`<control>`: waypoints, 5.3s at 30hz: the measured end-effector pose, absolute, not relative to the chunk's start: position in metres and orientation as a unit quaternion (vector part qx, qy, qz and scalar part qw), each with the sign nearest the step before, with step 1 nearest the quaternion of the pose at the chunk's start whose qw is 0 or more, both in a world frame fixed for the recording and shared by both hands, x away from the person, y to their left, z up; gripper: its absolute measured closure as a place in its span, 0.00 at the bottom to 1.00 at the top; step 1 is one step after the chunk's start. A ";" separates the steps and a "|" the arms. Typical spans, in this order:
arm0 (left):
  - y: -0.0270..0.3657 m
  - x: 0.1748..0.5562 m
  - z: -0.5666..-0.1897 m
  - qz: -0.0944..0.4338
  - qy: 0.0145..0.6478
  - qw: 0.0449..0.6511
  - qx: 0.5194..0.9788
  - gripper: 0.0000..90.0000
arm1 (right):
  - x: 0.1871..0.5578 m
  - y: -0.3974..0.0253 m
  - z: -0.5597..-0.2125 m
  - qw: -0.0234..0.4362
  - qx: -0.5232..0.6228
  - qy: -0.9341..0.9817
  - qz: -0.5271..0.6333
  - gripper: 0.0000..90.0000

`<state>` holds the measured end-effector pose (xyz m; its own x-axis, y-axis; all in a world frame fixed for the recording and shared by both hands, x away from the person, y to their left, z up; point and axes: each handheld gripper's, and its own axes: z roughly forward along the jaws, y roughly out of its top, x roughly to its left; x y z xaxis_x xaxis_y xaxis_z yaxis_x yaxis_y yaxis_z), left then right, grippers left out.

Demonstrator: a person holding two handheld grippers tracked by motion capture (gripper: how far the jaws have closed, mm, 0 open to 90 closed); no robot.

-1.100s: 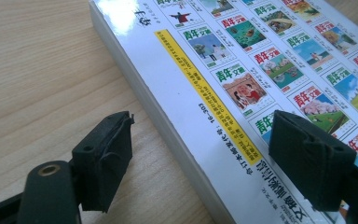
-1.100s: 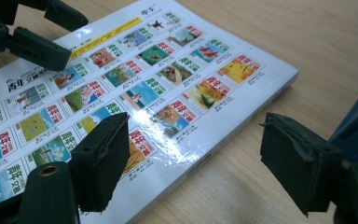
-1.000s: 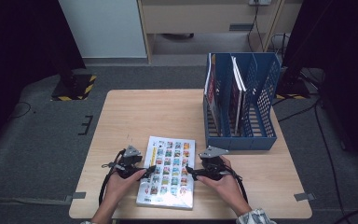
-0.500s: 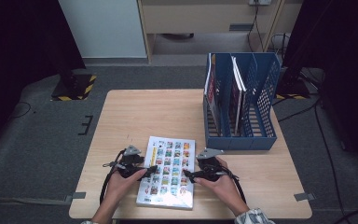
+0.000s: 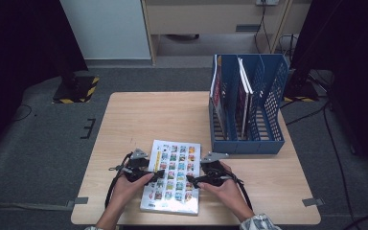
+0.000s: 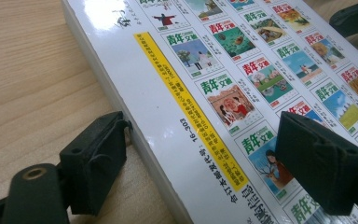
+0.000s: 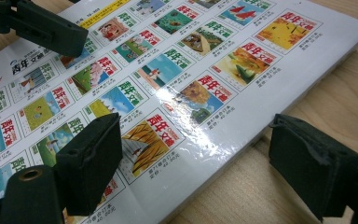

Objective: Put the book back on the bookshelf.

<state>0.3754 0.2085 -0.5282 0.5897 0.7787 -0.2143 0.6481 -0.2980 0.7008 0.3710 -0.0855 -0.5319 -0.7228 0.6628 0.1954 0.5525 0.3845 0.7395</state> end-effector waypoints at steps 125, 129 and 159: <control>0.200 0.363 -0.509 0.130 0.469 0.433 0.759 0.72 | 0.371 -0.085 -0.540 -0.017 0.374 0.798 0.473 0.11; 0.209 0.365 -0.511 0.169 0.489 0.401 0.756 0.56 | 0.370 -0.085 -0.540 -0.016 0.374 0.798 0.472 0.11; 0.215 0.368 -0.530 0.125 0.480 0.416 0.762 0.37 | 0.382 -0.084 -0.541 -0.046 0.390 0.779 0.489 0.16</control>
<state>0.3683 0.2151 -0.5299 0.5082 0.8356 -0.2087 0.6270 -0.1928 0.7548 0.3820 -0.0839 -0.5412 -0.6912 0.5625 0.4537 0.6532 0.2177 0.7252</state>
